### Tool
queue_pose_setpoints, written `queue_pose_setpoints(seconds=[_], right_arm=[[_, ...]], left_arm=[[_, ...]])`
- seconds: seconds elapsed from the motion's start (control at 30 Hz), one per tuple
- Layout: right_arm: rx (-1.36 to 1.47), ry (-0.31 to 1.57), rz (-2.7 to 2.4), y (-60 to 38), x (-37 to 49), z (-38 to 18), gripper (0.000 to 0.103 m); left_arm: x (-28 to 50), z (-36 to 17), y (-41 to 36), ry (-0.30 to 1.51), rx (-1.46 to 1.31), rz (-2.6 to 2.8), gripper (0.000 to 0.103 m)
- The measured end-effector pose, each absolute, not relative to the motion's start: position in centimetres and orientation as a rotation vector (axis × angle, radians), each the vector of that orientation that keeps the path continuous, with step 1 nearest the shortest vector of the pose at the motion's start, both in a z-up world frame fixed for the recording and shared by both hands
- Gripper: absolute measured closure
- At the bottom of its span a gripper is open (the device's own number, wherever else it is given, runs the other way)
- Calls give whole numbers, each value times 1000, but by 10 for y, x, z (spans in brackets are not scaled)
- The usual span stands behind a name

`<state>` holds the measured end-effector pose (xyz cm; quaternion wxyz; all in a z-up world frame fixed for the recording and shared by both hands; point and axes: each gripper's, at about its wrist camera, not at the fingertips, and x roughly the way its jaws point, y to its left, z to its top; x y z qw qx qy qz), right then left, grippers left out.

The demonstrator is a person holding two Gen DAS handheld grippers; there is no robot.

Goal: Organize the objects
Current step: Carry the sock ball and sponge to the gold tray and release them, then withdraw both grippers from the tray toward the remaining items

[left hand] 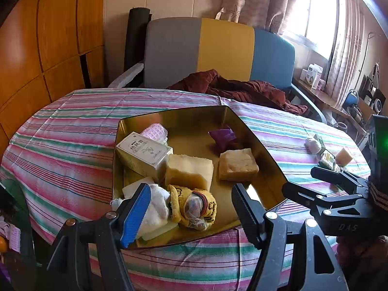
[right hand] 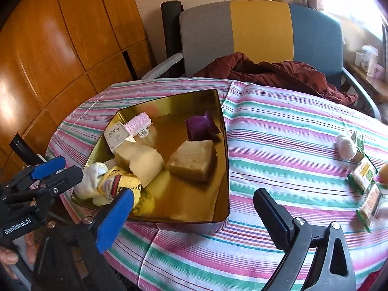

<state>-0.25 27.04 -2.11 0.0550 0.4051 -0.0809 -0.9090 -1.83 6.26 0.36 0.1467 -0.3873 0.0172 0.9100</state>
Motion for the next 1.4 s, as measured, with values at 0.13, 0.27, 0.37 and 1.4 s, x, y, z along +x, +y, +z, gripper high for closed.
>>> queue_pose_setpoints(seconds=[0.13, 0.27, 0.37, 1.4], right_arm=[[1232, -245, -2764, 271, -1, -22, 2], [1239, -256, -2766, 273, -1, -23, 2], [1239, -260, -2770, 274, 0, -23, 2], [1251, -322, -2885, 323, 6, -19, 1]], left_arm=[[-17, 1, 65, 56, -1128, 2610, 33], [-17, -1, 66, 59, -1141, 2604, 33], [-17, -1, 66, 59, -1145, 2604, 33], [-10, 10, 98, 176, -1099, 2555, 33]])
